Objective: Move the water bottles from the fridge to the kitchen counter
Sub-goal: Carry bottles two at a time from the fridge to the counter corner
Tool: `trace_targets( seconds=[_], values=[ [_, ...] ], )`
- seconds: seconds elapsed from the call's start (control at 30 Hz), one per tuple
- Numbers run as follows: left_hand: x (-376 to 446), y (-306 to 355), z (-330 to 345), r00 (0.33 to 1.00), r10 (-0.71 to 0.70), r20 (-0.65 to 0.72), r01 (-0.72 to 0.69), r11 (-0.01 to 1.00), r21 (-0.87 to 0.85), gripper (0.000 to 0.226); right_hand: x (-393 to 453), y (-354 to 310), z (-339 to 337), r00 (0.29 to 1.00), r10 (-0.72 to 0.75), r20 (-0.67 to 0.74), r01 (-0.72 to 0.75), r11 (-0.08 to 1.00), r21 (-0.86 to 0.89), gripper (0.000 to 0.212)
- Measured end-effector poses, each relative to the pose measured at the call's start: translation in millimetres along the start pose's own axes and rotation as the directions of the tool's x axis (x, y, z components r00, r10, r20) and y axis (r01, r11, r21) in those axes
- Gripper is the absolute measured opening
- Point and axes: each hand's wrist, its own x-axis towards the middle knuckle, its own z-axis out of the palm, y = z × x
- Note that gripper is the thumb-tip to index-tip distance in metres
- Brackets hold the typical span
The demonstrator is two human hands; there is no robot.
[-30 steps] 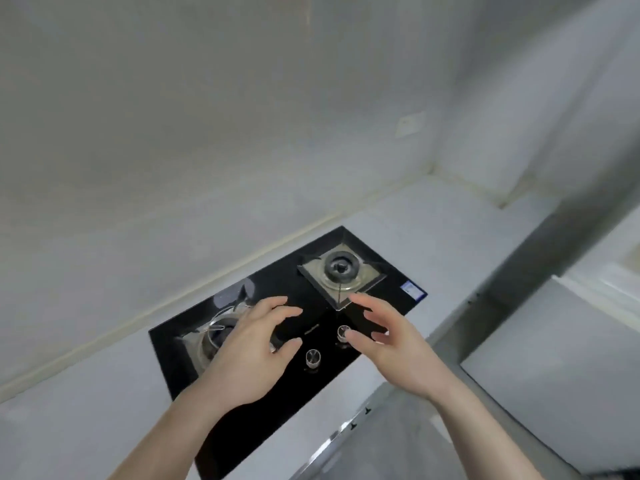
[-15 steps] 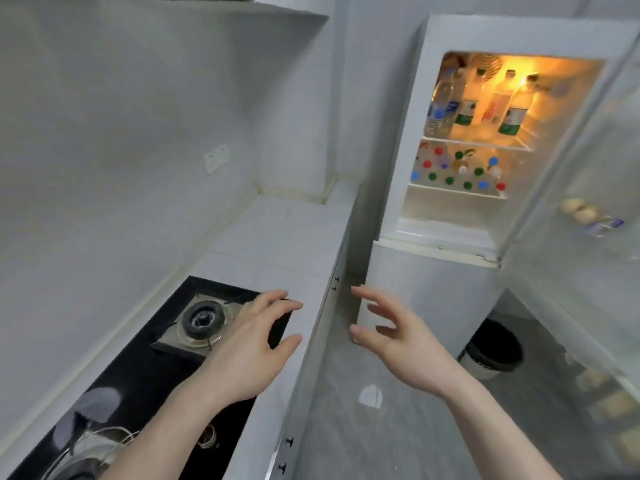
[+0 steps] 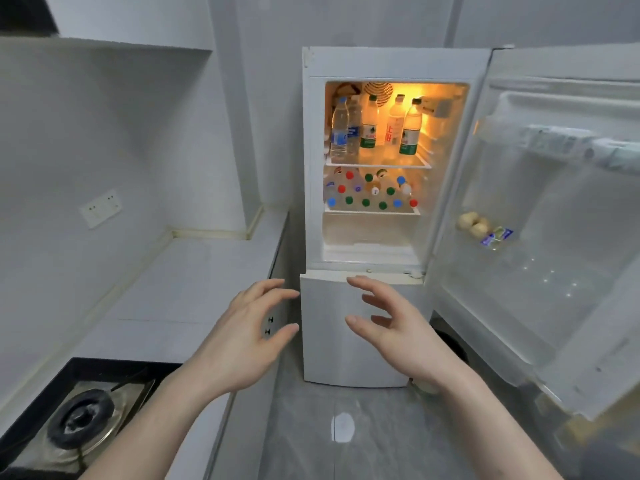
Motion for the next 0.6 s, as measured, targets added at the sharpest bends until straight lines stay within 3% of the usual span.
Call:
trace_targets(
  seconds=[0.37,0.6],
  values=[
    [133,40,57,0.999,0.043,0.020,-0.044,0.999,0.017,0.046,75,61,-115,0.997,-0.031,-0.072,0.028,0.998,-0.048,0.055],
    [206,40,68,0.993,0.104,0.053,-0.104,0.994,0.012,0.045,114,80,-140,0.991,-0.013,-0.135,0.004,0.998,-0.063,0.054]
  ],
)
